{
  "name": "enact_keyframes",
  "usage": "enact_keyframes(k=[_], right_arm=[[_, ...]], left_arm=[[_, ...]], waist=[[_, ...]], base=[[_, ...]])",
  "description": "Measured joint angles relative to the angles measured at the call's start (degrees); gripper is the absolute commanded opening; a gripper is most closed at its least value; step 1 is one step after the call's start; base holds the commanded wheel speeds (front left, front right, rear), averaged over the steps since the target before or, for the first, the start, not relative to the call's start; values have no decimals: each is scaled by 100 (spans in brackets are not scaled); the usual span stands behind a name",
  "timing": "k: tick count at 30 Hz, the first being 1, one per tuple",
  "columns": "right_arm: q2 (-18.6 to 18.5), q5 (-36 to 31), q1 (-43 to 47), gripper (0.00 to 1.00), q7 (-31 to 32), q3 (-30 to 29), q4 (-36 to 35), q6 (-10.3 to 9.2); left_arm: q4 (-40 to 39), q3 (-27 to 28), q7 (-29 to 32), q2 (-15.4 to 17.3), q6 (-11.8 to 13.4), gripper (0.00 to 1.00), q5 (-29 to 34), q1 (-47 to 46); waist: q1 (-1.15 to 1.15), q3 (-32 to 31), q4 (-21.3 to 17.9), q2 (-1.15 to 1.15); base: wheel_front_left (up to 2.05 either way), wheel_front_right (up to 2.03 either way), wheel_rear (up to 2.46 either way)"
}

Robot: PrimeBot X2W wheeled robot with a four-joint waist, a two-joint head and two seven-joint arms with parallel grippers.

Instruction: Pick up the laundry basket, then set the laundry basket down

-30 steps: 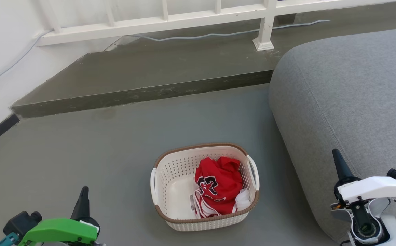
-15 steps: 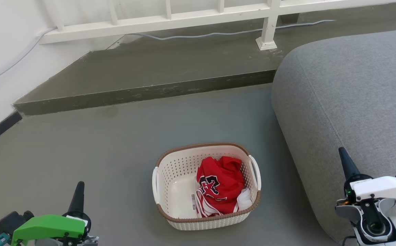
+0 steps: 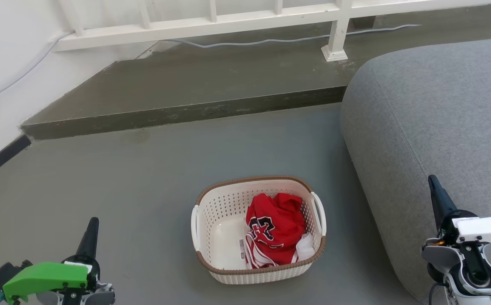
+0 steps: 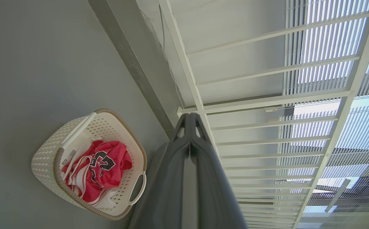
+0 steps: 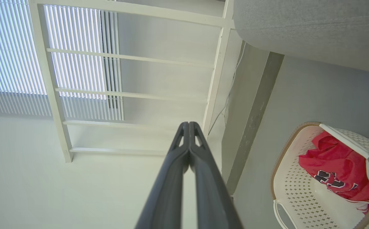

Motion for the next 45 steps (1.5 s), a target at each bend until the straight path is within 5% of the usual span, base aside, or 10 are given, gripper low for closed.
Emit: enact_keyframes(k=[15,45], right_arm=[[92,901,-10,0,226,-332,-23,108],[98,903,-24,0,269,-346,-27,116]], left_arm=[[79,179,240,25,-189,0,-1001,-148],[153,194,241,25,-221,0,-1017,-205]], waist=[[0,17,57,0],[0,16,58,0]], base=[[0,0,0],[0,0,0]])
